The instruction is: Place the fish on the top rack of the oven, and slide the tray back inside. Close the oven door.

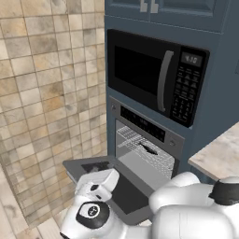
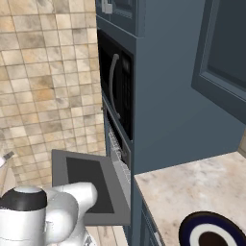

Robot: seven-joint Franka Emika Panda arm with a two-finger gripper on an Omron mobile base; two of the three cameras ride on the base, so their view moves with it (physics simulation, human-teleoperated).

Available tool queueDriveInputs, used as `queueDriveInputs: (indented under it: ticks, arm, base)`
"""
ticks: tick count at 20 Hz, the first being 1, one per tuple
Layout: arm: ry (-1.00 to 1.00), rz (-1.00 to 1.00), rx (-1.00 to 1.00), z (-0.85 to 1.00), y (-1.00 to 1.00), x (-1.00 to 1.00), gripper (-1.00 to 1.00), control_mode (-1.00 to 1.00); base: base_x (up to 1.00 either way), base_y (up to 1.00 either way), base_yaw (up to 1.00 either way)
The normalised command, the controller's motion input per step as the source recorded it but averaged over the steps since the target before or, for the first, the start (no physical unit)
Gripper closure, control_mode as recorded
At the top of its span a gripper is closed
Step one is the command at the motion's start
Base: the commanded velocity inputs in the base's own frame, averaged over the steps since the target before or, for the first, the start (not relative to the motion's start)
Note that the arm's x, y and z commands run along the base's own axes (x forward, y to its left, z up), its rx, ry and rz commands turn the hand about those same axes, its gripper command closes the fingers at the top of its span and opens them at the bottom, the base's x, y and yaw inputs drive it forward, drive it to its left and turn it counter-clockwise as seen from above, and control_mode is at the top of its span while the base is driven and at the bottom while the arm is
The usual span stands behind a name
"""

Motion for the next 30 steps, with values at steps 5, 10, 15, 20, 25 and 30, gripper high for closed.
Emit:
queueDriveInputs:
  ticks: [5, 10, 15, 20, 25, 30]
  arm:
    - [0.49, 0.0, -0.13, 0.28, 0.39, -0.25, -1.0, -1.0]
    - [0.5, 0.0, -0.32, -0.24, 0.19, -0.28, -1.0, -1.0]
    - [0.39, 0.03, -0.47, -0.94, 0.3, -0.52, -1.0, -1.0]
    - [0.34, 0.03, -0.55, -0.88, 0.38, -0.15, -1.0, -1.0]
    - [0.26, 0.0, -0.55, -0.79, 0.48, 0.08, -1.0, -1.0]
    - [0.18, 0.0, -0.51, -0.95, 0.64, 0.32, -1.0, -1.0]
  base:
    - [0.0, 0.0, 0.0]
    - [0.0, 0.0, 0.0]
    - [0.0, 0.0, 0.0]
    - [0.0, 0.0, 0.0]
    - [0.0, 0.0, 0.0]
    - [0.0, 0.0, 0.0]
